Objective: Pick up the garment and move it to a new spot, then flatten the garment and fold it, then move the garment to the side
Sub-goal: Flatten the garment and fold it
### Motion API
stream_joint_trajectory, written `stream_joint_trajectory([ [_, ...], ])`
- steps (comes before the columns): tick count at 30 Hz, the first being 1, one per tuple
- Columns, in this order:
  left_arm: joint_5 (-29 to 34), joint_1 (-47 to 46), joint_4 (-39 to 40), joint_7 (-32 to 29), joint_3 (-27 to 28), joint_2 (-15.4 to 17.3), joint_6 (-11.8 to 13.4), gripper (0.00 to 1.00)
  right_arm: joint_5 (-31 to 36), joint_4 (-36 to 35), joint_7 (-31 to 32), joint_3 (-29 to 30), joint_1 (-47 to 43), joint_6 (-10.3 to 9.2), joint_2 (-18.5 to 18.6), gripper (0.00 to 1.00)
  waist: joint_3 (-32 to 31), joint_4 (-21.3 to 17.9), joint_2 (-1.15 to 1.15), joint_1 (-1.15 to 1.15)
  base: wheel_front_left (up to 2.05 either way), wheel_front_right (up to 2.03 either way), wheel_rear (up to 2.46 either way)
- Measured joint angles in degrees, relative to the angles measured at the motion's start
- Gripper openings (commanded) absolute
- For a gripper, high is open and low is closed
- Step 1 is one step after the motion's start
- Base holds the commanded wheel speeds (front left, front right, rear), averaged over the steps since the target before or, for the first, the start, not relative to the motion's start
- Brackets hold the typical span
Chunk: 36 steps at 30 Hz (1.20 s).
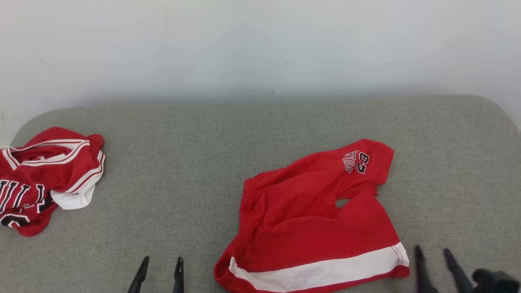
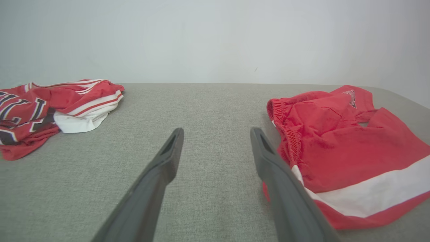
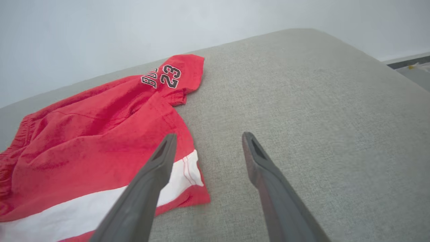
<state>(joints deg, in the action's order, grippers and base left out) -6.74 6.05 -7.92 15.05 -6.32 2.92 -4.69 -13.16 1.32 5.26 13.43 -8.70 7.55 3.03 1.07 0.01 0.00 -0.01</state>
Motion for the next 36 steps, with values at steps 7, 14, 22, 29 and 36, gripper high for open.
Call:
stream_joint_trajectory([
  [7, -0.7, 1.4, 0.2, 0.0, 2.4, 0.0, 0.2, 1.0, 1.9, 7.5, -16.5, -4.0, 0.0, 0.0, -0.1, 1.0, -2.2, -0.4, 0.0, 0.0, 0.0, 0.0, 0.0],
  [14, -0.5, 2.7, -0.9, 0.0, 4.0, 0.0, 0.1, 1.0, 6.8, 10.7, -19.9, -5.4, 1.5, 0.01, -0.1, 1.0, -4.0, -1.0, 0.0, 0.0, 0.0, 0.0, 0.0],
  [22, -0.4, 2.8, -1.7, 0.0, 3.7, 0.0, -0.1, 1.0, 8.3, 11.0, -20.2, -5.5, 1.8, 0.01, -0.1, 1.0, -4.6, -1.4, 0.0, 0.0, 0.0, 0.0, 0.0],
  [29, -0.4, 2.8, -2.2, 0.0, 3.5, 0.0, 0.0, 1.0, 9.4, 10.9, -20.2, -5.6, 1.8, 0.01, -0.1, 1.0, -4.5, -1.9, 0.0, 0.0, 0.0, 0.0, 0.0],
  [36, -0.3, 2.8, -2.2, 0.0, 2.9, 0.0, 0.0, 1.0, 9.4, 11.2, -20.2, -5.3, 2.0, 0.01, -0.1, 1.0, -4.1, -1.9, 0.0, 0.01, 0.0, 0.0, 0.0],
])
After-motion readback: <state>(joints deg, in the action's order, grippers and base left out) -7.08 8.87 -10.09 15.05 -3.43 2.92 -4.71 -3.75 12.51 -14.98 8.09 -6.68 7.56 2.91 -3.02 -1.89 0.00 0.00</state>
